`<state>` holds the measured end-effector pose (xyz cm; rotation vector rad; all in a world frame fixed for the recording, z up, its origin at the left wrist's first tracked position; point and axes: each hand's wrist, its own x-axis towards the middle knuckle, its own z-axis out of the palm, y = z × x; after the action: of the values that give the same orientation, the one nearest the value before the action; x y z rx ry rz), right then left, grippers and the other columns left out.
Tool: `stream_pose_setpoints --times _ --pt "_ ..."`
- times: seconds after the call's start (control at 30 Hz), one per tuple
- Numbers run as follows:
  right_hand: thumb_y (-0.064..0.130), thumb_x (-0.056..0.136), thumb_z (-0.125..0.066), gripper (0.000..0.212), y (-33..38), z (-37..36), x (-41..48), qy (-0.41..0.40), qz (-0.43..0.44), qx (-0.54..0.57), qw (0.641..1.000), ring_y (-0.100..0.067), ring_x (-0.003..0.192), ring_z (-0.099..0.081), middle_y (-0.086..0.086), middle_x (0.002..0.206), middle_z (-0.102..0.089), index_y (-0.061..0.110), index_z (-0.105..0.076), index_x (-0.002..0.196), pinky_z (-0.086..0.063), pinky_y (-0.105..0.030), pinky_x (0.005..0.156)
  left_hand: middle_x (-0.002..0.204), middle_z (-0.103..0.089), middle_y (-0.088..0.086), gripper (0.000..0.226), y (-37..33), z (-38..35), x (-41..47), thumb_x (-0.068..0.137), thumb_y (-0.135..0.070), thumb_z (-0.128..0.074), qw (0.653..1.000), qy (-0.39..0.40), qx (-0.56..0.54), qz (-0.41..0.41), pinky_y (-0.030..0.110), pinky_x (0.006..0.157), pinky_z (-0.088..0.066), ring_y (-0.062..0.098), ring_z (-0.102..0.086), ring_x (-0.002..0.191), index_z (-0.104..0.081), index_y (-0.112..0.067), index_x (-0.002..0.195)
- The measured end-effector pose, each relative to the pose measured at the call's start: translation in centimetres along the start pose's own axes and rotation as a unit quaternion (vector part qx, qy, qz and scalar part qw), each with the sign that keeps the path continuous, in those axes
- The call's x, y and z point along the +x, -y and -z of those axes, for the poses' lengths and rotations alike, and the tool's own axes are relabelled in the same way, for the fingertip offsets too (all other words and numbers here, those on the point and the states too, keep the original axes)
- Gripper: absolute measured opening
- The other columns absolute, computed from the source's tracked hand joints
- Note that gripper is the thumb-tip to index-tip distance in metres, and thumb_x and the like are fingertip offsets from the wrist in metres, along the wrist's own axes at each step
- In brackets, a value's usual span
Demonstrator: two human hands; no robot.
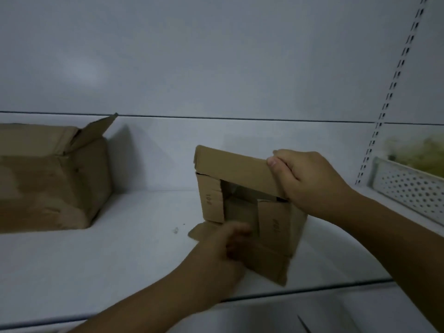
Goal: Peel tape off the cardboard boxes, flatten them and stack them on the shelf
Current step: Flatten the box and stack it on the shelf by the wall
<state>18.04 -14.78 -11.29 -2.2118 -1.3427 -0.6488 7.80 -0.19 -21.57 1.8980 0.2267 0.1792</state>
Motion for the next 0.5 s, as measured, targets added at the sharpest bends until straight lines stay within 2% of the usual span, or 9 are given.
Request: stream_pose_setpoints --times 0.07,0.1,0.17,0.2,0.23,0.33,0.37,0.43,0.5 --pt "0.029 0.098 -0.033 0.034 0.4 -0.6 -0.1 -0.012 -0.003 -0.005 1.000 -0.005 0.057 -0.042 0.010 0.060 -0.043 0.024 -0.045 0.067 -0.026 -0.021 0.053 0.120 -0.051 -0.005 0.070 -1.4 -0.4 -0.1 0.077 0.027 -0.043 0.995 0.012 -0.103 -0.005 0.020 0.092 -0.041 0.012 -0.049 0.115 -0.038 -0.012 0.134" --pt "0.029 0.098 -0.034 0.035 0.5 -0.6 -0.1 -0.018 -0.008 -0.002 1.000 -0.005 0.056 -0.042 0.010 0.059 -0.043 0.026 -0.043 0.064 -0.025 -0.022 0.052 0.119 -0.050 -0.007 0.075 -1.5 -0.5 -0.3 0.075 0.031 -0.039 0.992 0.028 -0.122 -0.030 0.017 0.087 -0.043 0.008 -0.050 0.113 -0.037 -0.018 0.132" --pt "0.030 0.097 -0.034 0.036 0.6 -0.7 0.1 -0.027 -0.018 0.008 0.999 -0.006 0.055 -0.042 0.008 0.057 -0.044 0.026 -0.041 0.062 -0.026 -0.024 0.051 0.099 -0.060 -0.007 0.062 -1.3 -0.9 -0.5 0.074 0.032 -0.038 0.992 0.037 -0.096 -0.076 0.011 0.066 -0.048 -0.004 -0.063 0.084 -0.051 -0.021 0.104" --pt "0.030 0.097 -0.035 0.037 0.5 -0.7 0.2 -0.032 -0.022 0.016 0.999 -0.007 0.054 -0.043 0.007 0.056 -0.045 0.025 -0.042 0.061 -0.027 -0.025 0.050 0.086 -0.062 -0.006 0.054 -1.5 -0.9 -0.8 0.076 0.029 -0.040 0.993 0.031 -0.036 -0.112 0.010 0.059 -0.048 -0.005 -0.064 0.069 -0.055 -0.021 0.091" --pt "0.030 0.096 -0.035 0.037 0.4 -0.8 0.3 -0.037 -0.026 0.025 0.999 -0.008 0.053 -0.043 0.005 0.055 -0.045 0.023 -0.042 0.060 -0.027 -0.026 0.050 0.080 -0.063 -0.006 0.046 -1.7 -1.0 -1.4 0.078 0.022 -0.043 0.988 0.024 0.013 -0.152 0.010 0.060 -0.049 -0.003 -0.064 0.065 -0.059 -0.021 0.083" --pt "0.027 0.096 -0.038 0.040 0.8 -1.7 -0.1 -0.034 -0.016 0.051 0.998 -0.008 0.048 -0.041 0.006 0.050 -0.040 0.023 -0.040 0.056 -0.027 -0.027 0.049 0.097 -0.065 -0.002 0.035 -1.9 -0.5 -3.7 0.069 0.003 -0.050 0.947 0.123 0.085 -0.284 0.022 0.087 -0.050 0.010 -0.062 0.094 -0.072 -0.015 0.089" --pt "0.027 0.096 -0.039 0.041 1.1 -2.3 -0.2 -0.024 -0.008 0.059 0.998 -0.008 0.047 -0.041 0.007 0.049 -0.040 0.026 -0.039 0.056 -0.028 -0.026 0.049 0.105 -0.064 -0.001 0.038 -1.9 0.2 -4.0 0.067 -0.003 -0.048 0.930 0.114 0.152 -0.314 0.024 0.092 -0.047 0.011 -0.059 0.101 -0.072 -0.015 0.095" --pt "0.032 0.097 -0.037 0.041 1.7 -3.4 -0.4 -0.005 0.003 0.065 0.998 -0.007 0.048 -0.043 0.007 0.049 -0.041 0.028 -0.040 0.057 -0.029 -0.022 0.049 0.117 -0.063 -0.001 0.040 -1.9 1.9 -3.7 0.073 -0.014 -0.045 0.882 0.025 0.339 -0.325 0.028 0.103 -0.038 0.012 -0.052 0.112 -0.068 -0.018 0.106" --pt "0.036 0.096 -0.035 0.040 2.0 -4.0 0.0 0.003 0.008 0.063 0.998 -0.007 0.049 -0.043 0.008 0.050 -0.042 0.028 -0.041 0.058 -0.028 -0.021 0.050 0.138 -0.049 -0.002 0.041 -1.5 3.9 -3.2 0.088 -0.024 -0.041 0.812 -0.038 0.500 -0.299 0.028 0.115 -0.011 0.014 -0.036 0.130 -0.053 -0.022 0.128"
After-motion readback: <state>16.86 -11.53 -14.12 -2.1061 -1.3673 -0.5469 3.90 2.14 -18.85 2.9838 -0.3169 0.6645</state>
